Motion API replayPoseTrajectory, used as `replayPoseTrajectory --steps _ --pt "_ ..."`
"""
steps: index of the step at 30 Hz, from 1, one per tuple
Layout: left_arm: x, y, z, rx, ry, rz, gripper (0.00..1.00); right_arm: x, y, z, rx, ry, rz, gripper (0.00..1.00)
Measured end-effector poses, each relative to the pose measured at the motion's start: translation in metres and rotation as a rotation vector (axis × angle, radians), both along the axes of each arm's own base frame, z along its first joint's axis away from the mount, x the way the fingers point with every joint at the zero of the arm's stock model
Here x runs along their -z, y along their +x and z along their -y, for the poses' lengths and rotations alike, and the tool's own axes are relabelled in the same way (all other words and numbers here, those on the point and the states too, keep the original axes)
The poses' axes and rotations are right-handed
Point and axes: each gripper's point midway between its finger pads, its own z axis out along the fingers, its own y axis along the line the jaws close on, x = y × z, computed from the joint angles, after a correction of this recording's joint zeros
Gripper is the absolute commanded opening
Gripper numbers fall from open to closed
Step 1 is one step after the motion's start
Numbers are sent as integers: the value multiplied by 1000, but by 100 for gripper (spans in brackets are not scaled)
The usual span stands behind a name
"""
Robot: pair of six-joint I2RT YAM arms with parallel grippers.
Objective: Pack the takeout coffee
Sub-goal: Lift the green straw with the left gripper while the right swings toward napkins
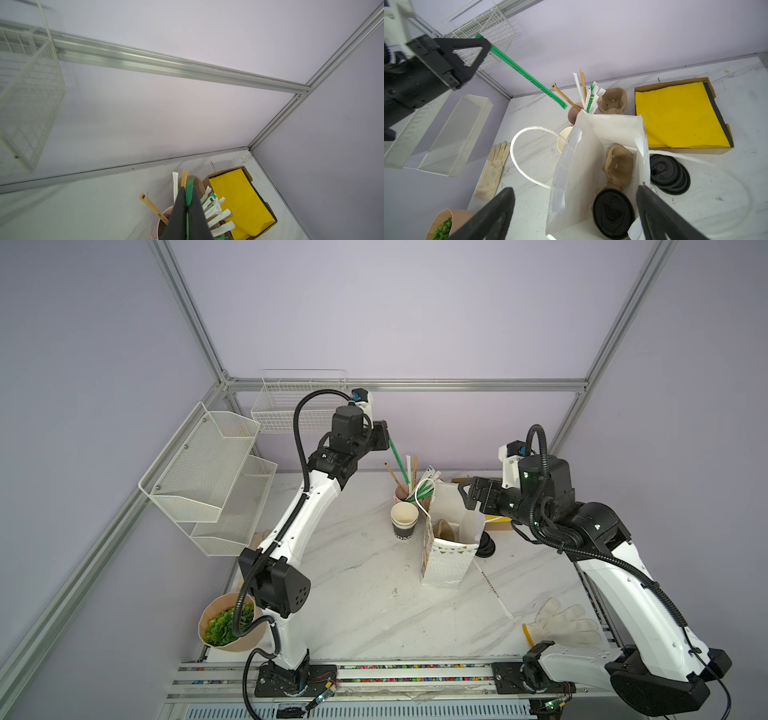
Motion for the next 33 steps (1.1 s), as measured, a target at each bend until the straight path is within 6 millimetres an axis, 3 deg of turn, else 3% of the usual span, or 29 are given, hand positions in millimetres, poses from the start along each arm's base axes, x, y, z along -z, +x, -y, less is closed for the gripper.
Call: replayPoseTrajectory --steps 5,12,15,18,21,23,31,33 --pt "-51 -50 5 33 17 98 0 -1 7 17 120 12 4 94" --pt "-129 -166 49 202 24 299 0 2 28 60 297 54 -19 92" --pt "-147 -201 57 255 14 351 0 12 44 84 367 67 -52 92" --pt "-152 -218 65 279 20 373 0 25 59 96 403 64 -91 92" --pt "-141 -221 81 297 46 364 0 33 71 102 413 72 -119 92" --pt "-123 -216 96 310 74 346 0 39 78 106 417 81 -135 92" --pt "-11 -169 160 334 238 241 0 66 109 137 456 151 -162 91" --pt "9 -161 171 338 261 233 0 77 116 141 457 166 -177 91"
